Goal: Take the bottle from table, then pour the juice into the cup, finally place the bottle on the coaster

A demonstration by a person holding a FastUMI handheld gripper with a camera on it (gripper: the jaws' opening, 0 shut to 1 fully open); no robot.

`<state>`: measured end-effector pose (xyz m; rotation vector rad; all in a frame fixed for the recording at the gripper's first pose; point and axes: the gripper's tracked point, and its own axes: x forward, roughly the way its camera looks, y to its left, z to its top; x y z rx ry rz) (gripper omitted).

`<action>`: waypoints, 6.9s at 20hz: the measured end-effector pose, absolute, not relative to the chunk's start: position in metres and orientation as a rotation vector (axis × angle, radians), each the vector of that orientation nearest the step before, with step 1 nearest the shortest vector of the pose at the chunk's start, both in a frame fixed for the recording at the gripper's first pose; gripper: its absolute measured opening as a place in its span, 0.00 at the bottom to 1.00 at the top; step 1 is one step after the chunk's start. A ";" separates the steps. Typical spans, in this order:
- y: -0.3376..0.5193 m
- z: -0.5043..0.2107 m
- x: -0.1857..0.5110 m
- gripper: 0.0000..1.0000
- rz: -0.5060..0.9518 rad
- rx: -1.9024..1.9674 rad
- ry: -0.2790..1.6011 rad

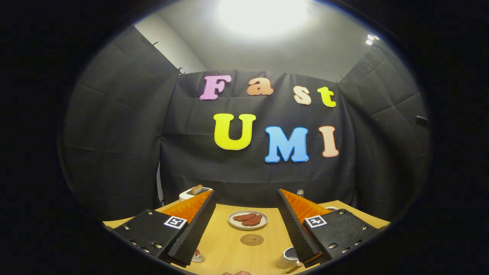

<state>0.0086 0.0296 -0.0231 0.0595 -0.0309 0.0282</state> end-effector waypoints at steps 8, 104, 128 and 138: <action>0.096 -0.077 0.011 0.97 0.093 0.054 0.041; 0.039 -0.223 0.046 0.65 -0.194 1.236 0.353; 0.026 -0.234 0.054 0.66 -0.243 1.674 0.440; 0.019 -0.234 0.057 0.65 -0.250 1.777 0.467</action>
